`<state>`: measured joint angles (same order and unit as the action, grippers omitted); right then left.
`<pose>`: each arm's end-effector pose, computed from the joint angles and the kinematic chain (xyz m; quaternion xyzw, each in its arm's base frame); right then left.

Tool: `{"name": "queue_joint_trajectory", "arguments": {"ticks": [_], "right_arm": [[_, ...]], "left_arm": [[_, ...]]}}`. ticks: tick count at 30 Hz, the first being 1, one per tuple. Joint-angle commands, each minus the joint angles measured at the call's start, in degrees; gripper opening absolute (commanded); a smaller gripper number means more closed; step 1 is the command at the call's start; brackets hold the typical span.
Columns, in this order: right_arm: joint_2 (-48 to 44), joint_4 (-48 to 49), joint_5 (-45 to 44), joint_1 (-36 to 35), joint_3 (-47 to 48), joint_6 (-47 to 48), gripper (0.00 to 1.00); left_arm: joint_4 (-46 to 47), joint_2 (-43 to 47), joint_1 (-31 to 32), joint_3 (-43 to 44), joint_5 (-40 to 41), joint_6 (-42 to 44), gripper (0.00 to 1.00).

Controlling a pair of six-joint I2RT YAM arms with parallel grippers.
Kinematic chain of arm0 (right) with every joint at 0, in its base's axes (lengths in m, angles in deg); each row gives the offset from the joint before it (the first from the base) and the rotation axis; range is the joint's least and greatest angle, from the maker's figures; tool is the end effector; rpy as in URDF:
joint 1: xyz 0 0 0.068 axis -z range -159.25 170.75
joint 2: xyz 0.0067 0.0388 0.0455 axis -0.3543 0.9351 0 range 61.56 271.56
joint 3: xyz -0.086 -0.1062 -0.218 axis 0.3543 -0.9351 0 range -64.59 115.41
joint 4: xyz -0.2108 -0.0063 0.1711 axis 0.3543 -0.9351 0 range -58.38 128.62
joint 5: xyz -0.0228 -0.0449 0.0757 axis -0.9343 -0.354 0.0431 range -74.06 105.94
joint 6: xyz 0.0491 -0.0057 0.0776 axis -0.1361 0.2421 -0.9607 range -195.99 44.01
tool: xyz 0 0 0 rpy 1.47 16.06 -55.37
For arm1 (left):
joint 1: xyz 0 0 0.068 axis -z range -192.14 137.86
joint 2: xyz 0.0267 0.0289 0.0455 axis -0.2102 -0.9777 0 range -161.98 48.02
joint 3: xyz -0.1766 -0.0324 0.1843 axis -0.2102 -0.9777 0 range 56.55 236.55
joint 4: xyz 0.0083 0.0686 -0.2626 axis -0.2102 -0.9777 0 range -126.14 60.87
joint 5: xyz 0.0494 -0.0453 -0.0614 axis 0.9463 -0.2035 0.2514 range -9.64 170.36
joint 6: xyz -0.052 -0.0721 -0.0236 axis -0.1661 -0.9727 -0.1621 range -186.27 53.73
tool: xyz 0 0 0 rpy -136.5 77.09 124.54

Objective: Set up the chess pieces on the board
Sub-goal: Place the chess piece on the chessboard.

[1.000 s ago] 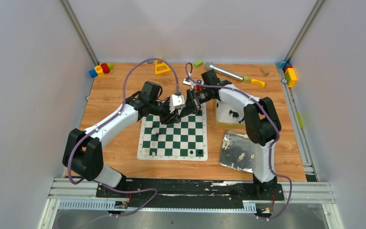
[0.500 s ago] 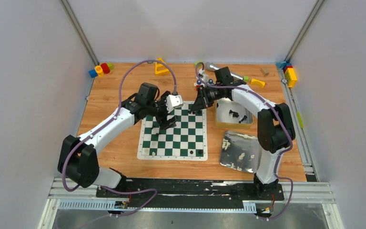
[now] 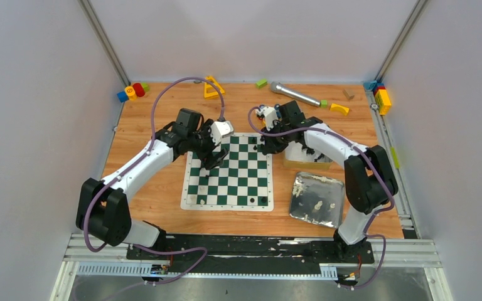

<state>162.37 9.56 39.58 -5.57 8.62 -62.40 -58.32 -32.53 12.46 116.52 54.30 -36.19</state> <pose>0.3468 0.2084 0.1666 -0.3752 0.8613 0.2261 0.2573 0.2900 -0.1726 0.2112 0.4890 0.7770 -0.1954 0.3448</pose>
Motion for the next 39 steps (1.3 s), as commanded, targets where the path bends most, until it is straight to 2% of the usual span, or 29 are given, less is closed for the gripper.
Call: {"name": "queue_joint_trajectory", "arguments": {"ticks": [1,15,39], "right_arm": [[-3.1,2.3,-5.3,-2.2,-2.4,3.8,0.0],[-7.5,4.6,-9.9,-10.9,-12.3,6.1,0.0],[-6.6,3.2,-11.9,-15.4,-14.5,7.2,0.0]], "left_arm": [[-1.5,1.4,-0.5,1.9,1.5,-1.6,1.0],[-1.7,2.2,-0.7,0.3,3.9,-1.1,1.0],[-1.1,2.9,-1.6,-0.5,5.8,-1.9,1.0]]}}
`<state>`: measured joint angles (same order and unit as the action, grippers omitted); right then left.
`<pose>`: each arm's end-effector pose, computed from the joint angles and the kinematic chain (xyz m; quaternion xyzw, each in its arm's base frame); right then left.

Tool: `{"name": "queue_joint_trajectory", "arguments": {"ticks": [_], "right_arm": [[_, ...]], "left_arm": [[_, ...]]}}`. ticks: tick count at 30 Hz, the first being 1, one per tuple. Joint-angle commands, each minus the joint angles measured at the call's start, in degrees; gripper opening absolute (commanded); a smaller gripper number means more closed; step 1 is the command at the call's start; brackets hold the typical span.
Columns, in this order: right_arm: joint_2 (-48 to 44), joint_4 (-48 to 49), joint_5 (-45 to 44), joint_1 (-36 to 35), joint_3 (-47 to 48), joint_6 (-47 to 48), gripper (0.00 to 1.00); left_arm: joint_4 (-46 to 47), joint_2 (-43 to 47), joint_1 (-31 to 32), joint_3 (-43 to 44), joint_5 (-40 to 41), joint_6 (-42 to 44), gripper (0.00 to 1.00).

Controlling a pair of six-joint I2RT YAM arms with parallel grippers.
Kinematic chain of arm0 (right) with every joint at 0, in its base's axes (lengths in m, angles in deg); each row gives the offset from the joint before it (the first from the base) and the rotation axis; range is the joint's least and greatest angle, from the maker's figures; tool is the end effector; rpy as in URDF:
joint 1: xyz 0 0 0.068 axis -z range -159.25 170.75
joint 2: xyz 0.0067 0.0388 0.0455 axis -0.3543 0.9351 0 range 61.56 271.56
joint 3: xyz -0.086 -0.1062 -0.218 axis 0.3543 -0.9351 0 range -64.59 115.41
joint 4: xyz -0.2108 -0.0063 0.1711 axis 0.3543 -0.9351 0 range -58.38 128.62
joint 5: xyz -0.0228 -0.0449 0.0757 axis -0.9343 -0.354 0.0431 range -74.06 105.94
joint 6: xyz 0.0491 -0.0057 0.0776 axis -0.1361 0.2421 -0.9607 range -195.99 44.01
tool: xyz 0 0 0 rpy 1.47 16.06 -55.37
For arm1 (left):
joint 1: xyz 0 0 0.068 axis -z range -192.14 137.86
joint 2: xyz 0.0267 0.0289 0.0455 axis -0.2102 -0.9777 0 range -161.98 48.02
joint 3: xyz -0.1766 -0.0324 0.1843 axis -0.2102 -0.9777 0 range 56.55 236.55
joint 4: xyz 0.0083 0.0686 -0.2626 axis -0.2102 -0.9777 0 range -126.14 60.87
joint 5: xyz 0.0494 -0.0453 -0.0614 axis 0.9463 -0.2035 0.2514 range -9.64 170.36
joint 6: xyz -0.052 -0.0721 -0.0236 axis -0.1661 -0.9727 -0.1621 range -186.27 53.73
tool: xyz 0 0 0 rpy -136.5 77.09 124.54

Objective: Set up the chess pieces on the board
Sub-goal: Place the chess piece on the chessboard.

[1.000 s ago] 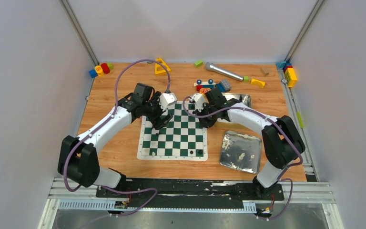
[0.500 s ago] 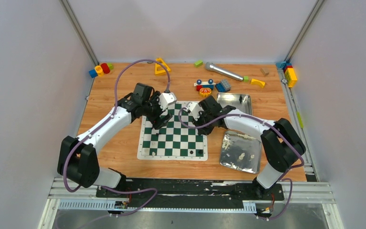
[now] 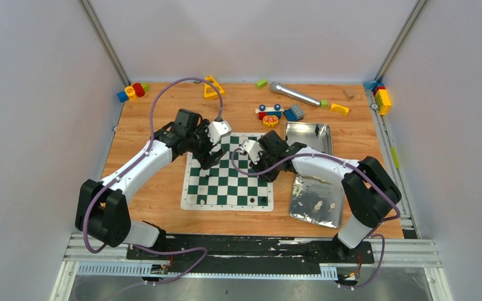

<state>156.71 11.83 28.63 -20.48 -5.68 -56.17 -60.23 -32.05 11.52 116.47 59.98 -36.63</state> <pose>0.2544 0.2470 0.1198 -0.5130 0.8195 0.1486 0.2077 0.2933 -0.1599 0.2079 0.4689 0.8035 -0.1496 0.3348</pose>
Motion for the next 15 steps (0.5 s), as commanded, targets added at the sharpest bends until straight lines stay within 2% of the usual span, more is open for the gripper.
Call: {"name": "queue_joint_trajectory", "arguments": {"ticks": [1,15], "right_arm": [[-0.9,0.9,-1.0,-0.5,-0.2,1.0,0.0],[0.2,-0.1,-1.3,-1.0,-0.5,1.6,0.0]], "left_arm": [[0.8,2.4,-0.7,-0.5,0.1,-1.4,1.0],[0.9,2.8,-1.5,-0.6,0.6,-1.5,1.0]]}}
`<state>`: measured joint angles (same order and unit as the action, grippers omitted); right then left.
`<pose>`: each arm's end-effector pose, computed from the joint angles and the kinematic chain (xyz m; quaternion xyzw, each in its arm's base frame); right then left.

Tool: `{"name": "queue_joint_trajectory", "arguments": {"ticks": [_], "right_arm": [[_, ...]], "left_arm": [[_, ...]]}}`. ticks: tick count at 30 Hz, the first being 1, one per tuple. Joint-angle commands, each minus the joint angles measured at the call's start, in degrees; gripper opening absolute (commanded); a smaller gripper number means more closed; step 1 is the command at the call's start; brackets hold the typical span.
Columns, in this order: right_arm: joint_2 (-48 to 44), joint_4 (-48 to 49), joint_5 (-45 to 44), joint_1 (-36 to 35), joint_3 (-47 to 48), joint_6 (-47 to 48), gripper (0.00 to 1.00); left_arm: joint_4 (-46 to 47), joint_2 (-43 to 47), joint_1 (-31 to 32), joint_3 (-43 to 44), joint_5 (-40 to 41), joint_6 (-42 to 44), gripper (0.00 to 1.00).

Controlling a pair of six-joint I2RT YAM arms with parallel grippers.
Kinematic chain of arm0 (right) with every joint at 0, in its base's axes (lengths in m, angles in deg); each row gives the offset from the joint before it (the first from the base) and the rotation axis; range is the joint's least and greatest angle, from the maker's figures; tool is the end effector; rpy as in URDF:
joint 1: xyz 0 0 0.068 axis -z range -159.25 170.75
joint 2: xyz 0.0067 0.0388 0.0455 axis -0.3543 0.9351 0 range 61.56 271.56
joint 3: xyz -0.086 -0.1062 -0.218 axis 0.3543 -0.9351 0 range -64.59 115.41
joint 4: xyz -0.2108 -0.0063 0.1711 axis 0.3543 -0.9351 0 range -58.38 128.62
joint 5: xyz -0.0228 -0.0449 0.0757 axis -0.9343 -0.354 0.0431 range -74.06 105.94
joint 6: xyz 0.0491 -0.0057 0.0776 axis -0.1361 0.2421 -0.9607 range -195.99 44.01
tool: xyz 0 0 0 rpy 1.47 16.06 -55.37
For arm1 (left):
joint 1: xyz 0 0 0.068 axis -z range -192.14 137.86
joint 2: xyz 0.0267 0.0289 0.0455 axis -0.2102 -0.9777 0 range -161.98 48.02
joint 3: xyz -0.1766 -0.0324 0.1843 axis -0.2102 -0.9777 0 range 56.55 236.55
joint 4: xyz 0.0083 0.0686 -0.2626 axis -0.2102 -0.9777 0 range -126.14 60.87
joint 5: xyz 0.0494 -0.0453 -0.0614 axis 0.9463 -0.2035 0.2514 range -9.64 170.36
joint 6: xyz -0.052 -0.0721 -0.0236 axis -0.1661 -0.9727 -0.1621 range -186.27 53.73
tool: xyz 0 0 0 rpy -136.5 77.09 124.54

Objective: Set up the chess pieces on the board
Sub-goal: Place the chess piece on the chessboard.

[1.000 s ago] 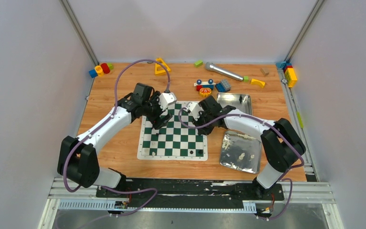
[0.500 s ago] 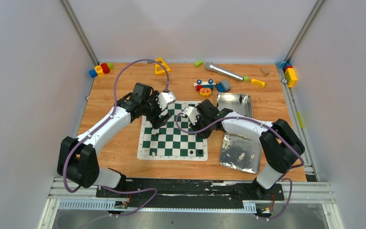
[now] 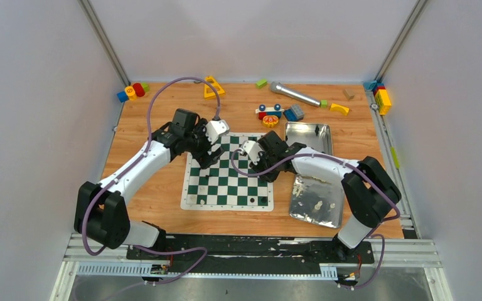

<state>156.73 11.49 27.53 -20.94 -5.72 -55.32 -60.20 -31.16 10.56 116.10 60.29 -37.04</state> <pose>0.2528 0.2473 0.1188 -0.5211 0.8164 0.1383 0.2068 0.2940 -0.1537 0.2103 0.4587 0.8081 -0.1450 0.3400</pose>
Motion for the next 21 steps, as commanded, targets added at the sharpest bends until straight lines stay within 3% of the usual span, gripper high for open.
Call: {"name": "queue_joint_trajectory", "arguments": {"ticks": [1,11,17,21], "right_arm": [[0.4,0.1,-0.1,-0.6,-0.4,0.8,0.0],[1.8,-0.4,-0.8,-0.8,-0.3,0.9,0.09],[1.7,-0.7,-0.8,-0.8,0.2,0.7,0.25],[0.8,-1.2,-0.9,-0.8,1.1,0.7,0.45]], "left_arm": [[0.8,1.9,-0.6,-0.2,0.4,-1.1,1.0],[0.8,2.0,-2.8,0.0,1.1,-1.1,1.0],[0.8,2.8,-3.7,-0.3,1.0,-0.8,1.0],[0.7,2.9,-4.2,-0.4,1.4,-0.5,1.0]]}}
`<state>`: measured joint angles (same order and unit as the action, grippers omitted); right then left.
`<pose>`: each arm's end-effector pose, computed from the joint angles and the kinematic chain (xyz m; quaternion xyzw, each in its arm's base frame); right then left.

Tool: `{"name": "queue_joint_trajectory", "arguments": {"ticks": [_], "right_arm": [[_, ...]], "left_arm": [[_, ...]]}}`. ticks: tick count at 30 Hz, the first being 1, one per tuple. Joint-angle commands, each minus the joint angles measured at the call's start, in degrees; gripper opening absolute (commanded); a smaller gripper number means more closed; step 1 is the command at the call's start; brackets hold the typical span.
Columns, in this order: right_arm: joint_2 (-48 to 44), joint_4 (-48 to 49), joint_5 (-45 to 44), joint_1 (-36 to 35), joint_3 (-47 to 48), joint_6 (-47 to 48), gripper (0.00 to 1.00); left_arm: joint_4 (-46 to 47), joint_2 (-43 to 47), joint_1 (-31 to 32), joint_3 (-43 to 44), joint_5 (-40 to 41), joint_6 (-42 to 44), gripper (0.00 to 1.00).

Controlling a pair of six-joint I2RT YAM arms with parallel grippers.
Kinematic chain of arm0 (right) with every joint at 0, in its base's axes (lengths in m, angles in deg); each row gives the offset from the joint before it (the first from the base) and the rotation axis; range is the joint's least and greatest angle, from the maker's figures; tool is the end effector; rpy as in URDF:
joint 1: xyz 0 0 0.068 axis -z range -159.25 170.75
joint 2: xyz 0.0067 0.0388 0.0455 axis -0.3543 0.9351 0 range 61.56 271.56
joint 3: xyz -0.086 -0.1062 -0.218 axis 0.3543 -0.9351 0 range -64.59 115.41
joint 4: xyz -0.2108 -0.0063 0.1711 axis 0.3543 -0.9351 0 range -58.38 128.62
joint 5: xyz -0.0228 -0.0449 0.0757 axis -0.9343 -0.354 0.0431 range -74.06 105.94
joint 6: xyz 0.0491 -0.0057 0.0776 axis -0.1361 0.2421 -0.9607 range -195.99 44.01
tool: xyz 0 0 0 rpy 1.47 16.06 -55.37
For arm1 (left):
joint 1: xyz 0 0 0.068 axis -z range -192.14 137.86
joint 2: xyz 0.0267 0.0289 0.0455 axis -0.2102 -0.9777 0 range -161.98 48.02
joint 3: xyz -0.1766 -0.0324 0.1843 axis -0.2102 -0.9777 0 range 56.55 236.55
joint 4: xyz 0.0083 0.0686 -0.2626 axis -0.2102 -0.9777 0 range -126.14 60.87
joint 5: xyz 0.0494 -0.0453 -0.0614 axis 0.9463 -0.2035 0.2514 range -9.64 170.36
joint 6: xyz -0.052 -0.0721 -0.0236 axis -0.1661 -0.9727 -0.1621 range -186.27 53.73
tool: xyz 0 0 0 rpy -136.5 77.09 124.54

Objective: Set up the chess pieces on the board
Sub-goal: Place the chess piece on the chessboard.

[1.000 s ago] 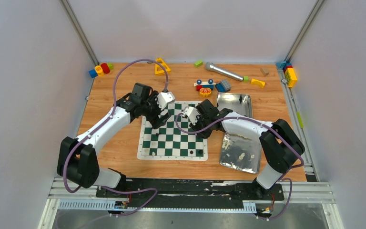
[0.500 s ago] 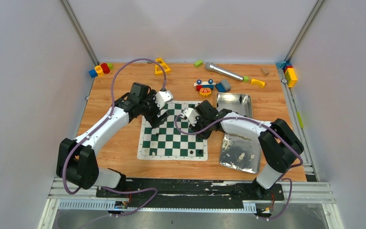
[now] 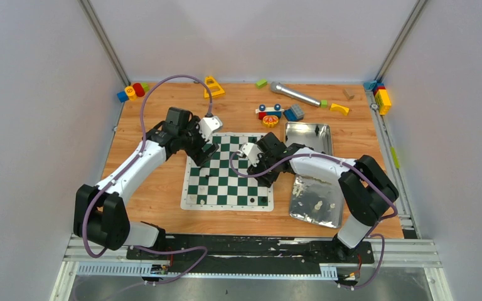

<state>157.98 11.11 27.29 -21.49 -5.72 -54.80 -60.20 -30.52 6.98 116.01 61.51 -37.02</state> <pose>0.2500 0.2489 0.1110 -0.5289 0.8153 0.1342 0.1936 0.3027 -0.1331 0.2128 0.4309 0.8232 -0.1237 0.3485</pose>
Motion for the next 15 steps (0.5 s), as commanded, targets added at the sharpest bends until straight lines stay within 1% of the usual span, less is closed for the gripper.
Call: {"name": "queue_joint_trajectory", "arguments": {"ticks": [1,4,8,12,15], "right_arm": [[-0.9,-0.9,-1.0,-0.2,1.5,0.2,0.48],[-2.8,-1.5,-1.4,0.1,2.9,0.2,0.56],[-7.0,-2.1,1.7,2.2,5.1,0.0,0.64],[-10.2,-2.1,6.7,5.1,7.2,-1.0,0.66],[-11.2,-2.1,8.0,6.9,8.2,-1.8,0.66]], "left_arm": [[0.8,2.2,-0.7,-0.3,0.4,-0.5,1.0],[0.9,1.8,-1.6,-0.2,1.4,-0.7,1.0],[0.6,0.5,-2.3,-0.3,4.5,-0.6,1.0],[-0.7,-1.9,-2.3,-0.4,6.0,0.2,0.98],[-2.8,-5.2,-2.3,0.8,7.3,-0.6,0.93]]}}
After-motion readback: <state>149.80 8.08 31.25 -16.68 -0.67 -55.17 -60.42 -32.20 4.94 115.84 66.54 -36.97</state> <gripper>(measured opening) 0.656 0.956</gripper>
